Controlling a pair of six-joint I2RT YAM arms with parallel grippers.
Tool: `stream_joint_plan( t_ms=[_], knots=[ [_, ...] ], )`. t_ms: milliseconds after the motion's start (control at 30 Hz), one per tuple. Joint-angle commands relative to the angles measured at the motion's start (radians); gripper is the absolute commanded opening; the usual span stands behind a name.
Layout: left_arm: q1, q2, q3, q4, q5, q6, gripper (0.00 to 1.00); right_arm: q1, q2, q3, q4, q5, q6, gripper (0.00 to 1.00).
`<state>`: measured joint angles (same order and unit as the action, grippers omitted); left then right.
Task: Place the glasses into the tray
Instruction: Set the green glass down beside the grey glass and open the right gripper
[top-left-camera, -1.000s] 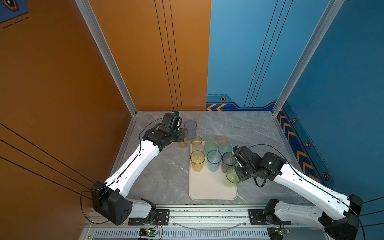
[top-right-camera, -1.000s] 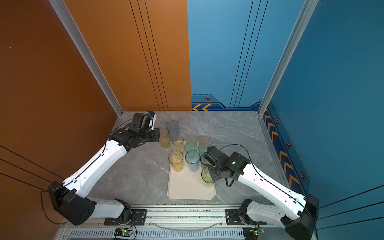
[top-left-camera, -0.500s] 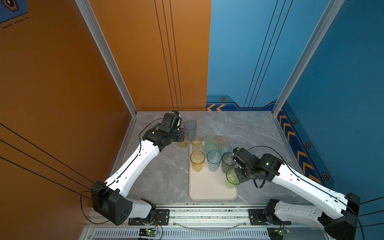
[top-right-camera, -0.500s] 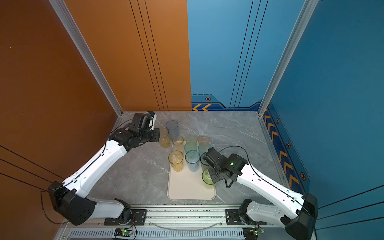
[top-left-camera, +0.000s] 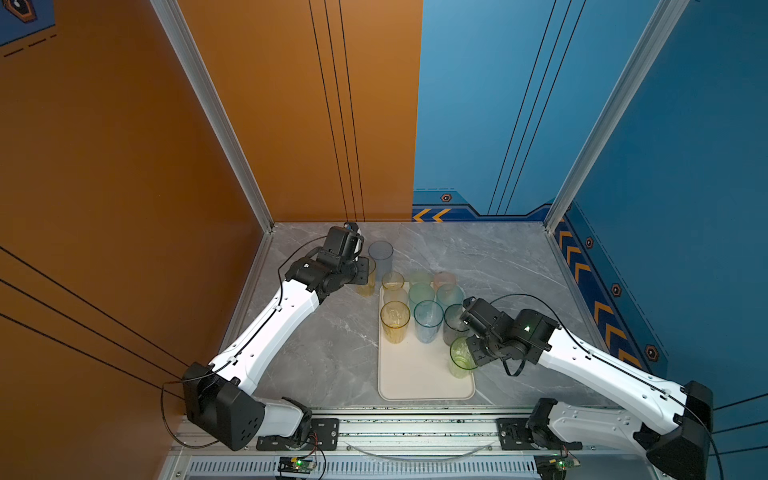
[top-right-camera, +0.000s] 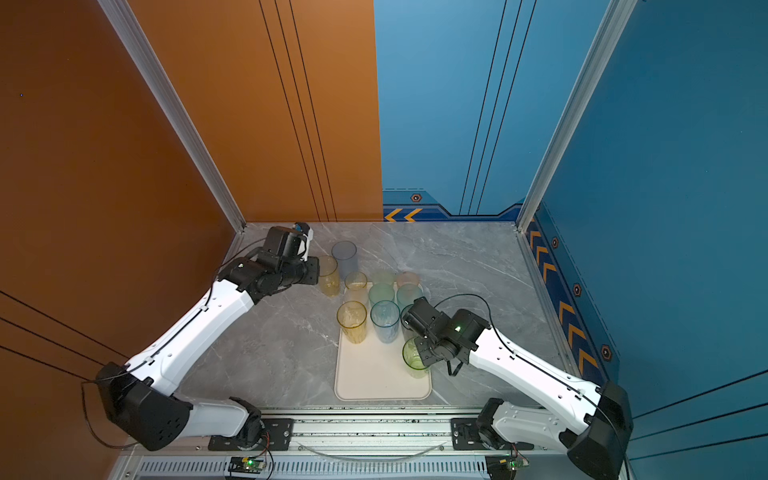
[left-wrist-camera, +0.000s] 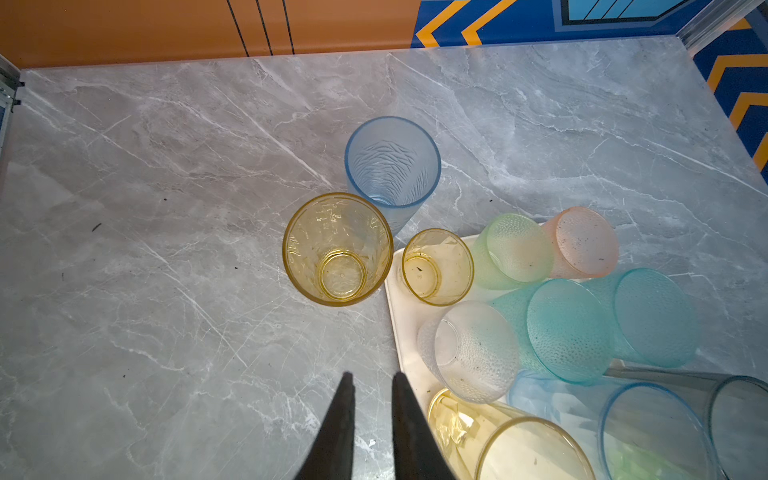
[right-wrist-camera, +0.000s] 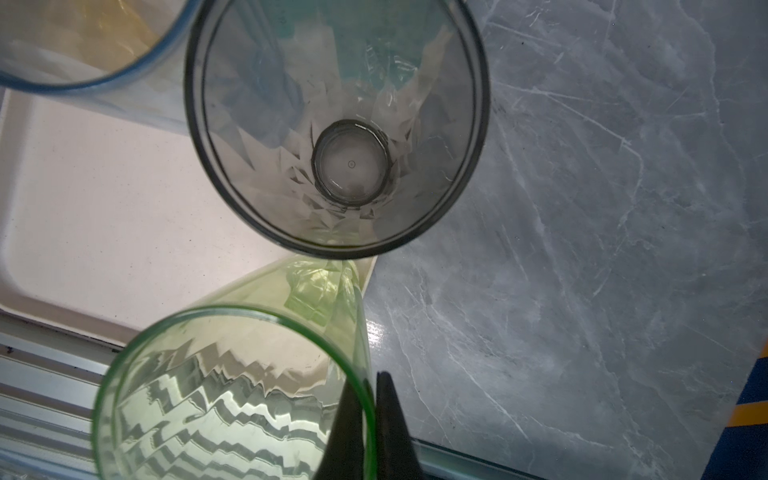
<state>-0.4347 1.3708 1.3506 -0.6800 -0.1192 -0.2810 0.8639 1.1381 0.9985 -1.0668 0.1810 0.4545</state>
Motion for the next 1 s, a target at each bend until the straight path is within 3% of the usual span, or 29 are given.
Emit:
stream_joint_plan(
  t_ms=[0,300,667,967],
  knots=[
    [0.008,0.008,-0.010,-0.021,0.009,0.014,0.19,-0.007,0.006,-0.007,0.019,0.012,0.019,0.00],
    [0.010,0.010,-0.010,-0.027,0.009,0.017,0.19,-0.043,0.007,-0.028,0.024,-0.013,0.019,0.00],
    [0.010,0.006,-0.008,-0.032,0.009,0.019,0.20,-0.051,-0.014,-0.032,0.025,-0.027,0.021,0.24],
    [0.008,0.010,-0.010,-0.034,0.008,0.019,0.19,-0.055,-0.037,-0.024,0.024,-0.039,0.019,0.27]
  ],
)
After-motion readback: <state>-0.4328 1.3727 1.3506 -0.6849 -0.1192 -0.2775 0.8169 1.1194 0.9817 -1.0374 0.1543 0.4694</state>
